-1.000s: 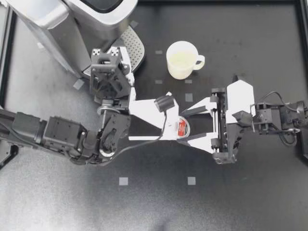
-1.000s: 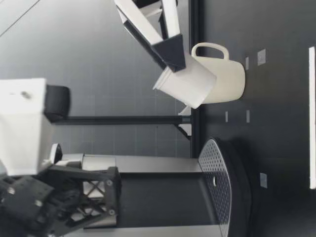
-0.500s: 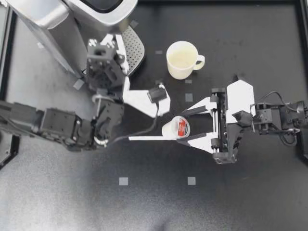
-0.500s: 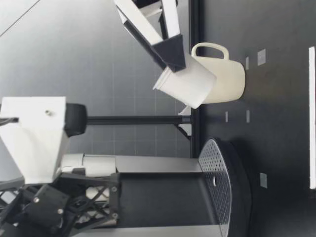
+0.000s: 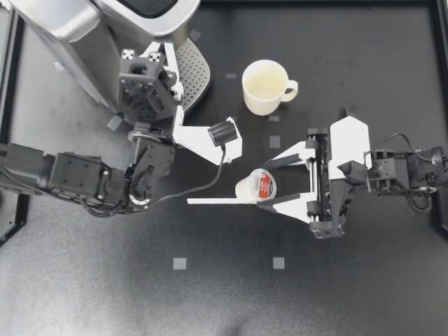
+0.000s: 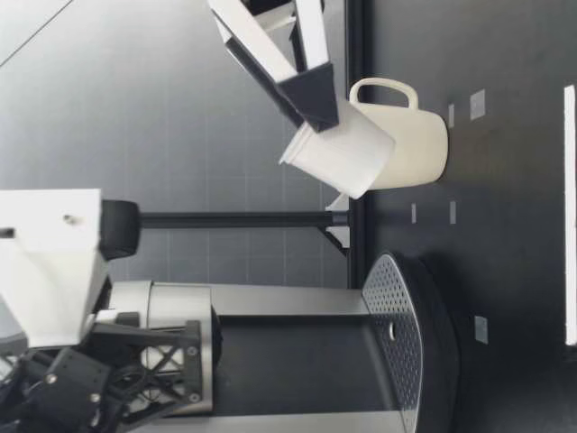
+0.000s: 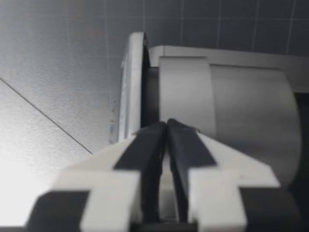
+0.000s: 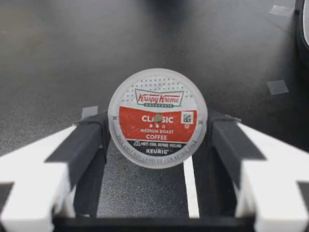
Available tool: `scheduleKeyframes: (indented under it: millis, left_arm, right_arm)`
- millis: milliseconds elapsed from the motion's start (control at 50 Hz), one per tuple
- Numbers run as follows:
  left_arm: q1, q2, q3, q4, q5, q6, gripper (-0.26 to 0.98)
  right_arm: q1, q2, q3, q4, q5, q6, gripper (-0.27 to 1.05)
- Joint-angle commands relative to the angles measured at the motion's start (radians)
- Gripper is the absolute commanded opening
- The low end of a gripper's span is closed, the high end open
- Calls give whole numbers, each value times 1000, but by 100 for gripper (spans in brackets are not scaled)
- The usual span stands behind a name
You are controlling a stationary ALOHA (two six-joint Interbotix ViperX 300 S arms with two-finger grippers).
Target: Place the coffee capsule inside the capsule container, then place the cup onto the center of the cup tray.
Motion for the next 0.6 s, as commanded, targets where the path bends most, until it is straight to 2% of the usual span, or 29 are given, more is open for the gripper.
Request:
scheduleKeyframes:
  millis: [0, 180, 320, 580]
  left_arm:
    - [21, -64, -18, 52, 26, -2, 18]
    - [23, -101, -15, 94, 28, -21, 18]
    - [26, -152, -6, 98, 9, -110, 18]
    - [54, -293, 64, 100, -89, -322, 18]
  right_arm:
    - [-5, -21, -21, -2, -8, 2, 57]
    - [-5, -23, -29, 0, -6, 3, 57]
    - [-5, -26, -40, -2, -6, 3, 57]
    - [-5, -40, -51, -2, -8, 2, 57]
